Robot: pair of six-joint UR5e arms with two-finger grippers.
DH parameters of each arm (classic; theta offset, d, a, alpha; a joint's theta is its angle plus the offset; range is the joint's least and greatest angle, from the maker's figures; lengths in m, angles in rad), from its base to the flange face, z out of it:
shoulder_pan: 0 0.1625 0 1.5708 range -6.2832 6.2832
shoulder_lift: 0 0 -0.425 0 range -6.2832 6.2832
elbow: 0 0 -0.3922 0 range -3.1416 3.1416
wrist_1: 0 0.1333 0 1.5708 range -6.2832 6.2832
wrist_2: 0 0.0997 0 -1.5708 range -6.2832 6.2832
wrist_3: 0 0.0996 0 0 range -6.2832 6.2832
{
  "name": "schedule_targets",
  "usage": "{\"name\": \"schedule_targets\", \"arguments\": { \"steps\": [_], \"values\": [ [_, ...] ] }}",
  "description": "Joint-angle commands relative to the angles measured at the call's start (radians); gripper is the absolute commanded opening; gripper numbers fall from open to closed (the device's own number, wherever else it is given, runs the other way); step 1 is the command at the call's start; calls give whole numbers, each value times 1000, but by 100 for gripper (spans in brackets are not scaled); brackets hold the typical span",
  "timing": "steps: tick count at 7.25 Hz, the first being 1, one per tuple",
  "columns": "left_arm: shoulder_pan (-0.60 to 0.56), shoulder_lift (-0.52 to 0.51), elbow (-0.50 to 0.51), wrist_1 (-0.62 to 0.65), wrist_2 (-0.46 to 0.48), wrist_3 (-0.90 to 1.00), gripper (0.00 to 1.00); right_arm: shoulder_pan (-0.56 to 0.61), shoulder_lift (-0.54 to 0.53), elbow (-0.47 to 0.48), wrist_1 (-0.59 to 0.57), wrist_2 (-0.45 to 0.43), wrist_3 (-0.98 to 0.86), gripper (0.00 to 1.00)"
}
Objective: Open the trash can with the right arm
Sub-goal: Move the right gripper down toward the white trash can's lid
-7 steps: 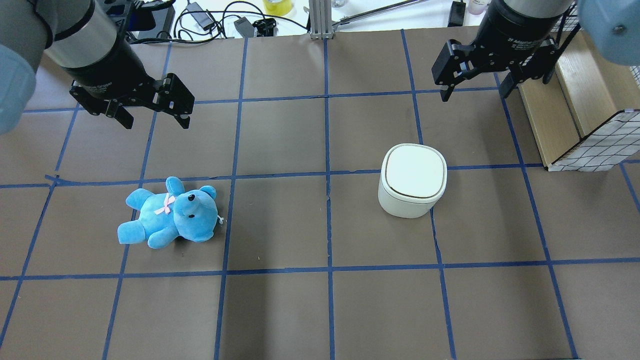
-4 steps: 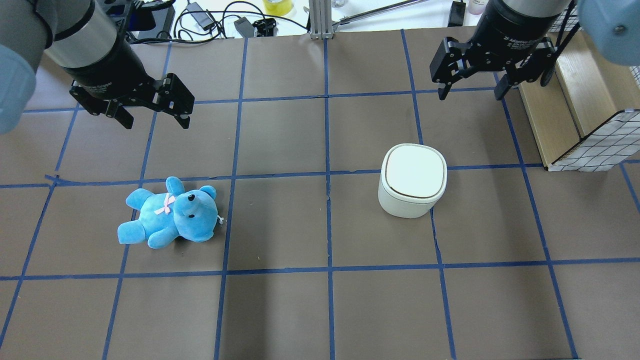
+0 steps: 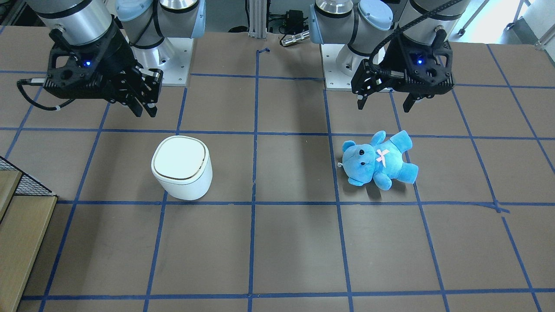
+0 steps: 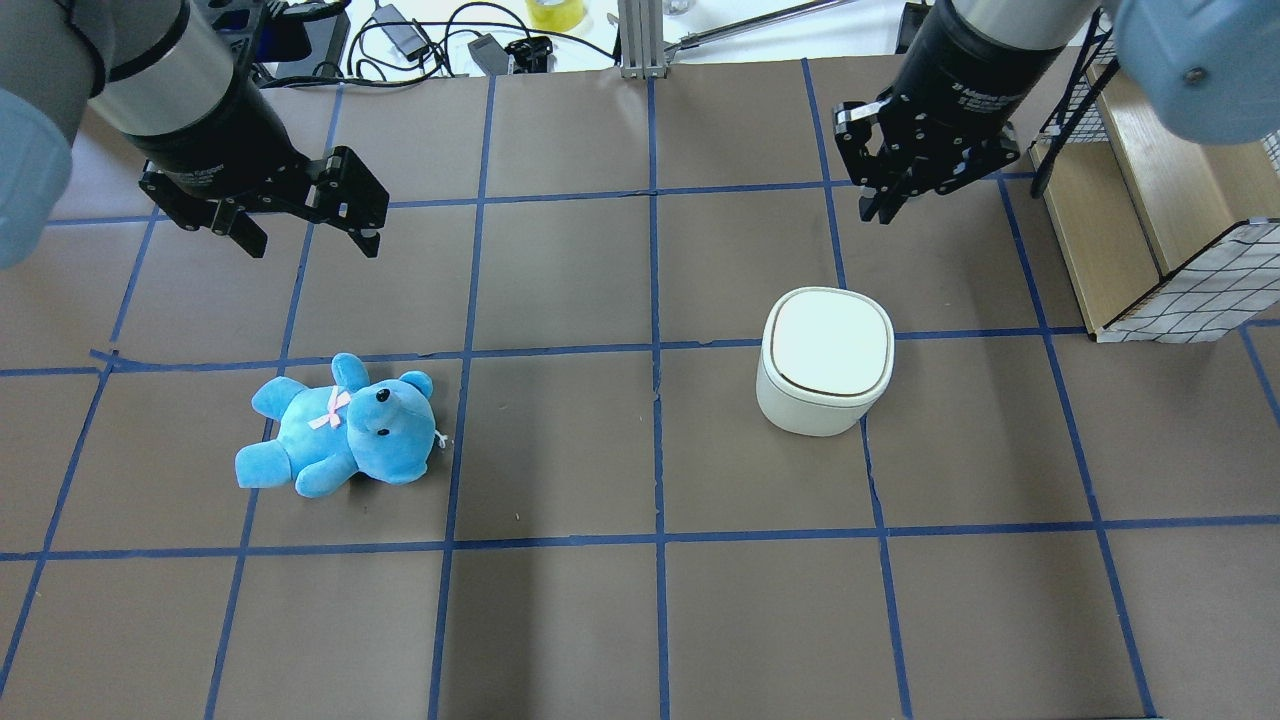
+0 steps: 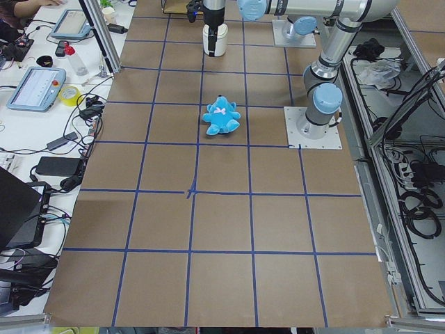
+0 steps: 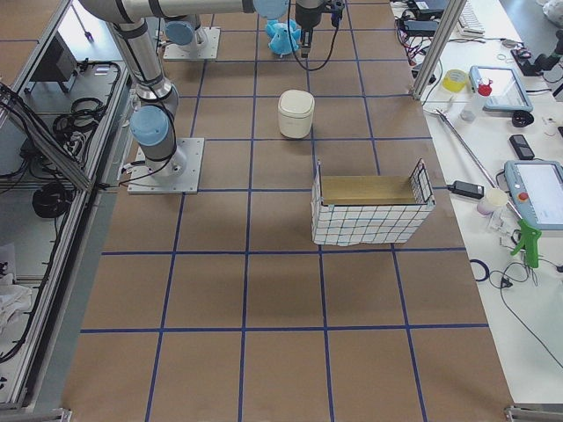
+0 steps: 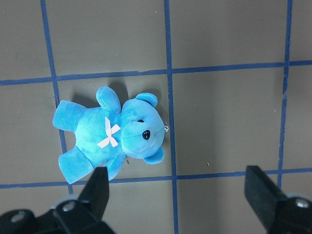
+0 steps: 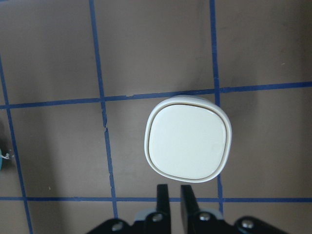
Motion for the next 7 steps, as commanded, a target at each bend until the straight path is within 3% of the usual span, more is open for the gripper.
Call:
{"name": "schedule_targets", "arguments": {
  "steps": [1, 3, 7],
  "values": [
    [0, 0, 0, 0, 0, 0, 100, 35, 21, 63, -80, 13, -3, 0],
    [0, 0, 0, 0, 0, 0, 100, 30, 52, 165, -236, 10, -6, 0],
    [0, 0, 0, 0, 0, 0, 100, 10, 69, 274, -297, -74, -4, 0]
  ]
}}
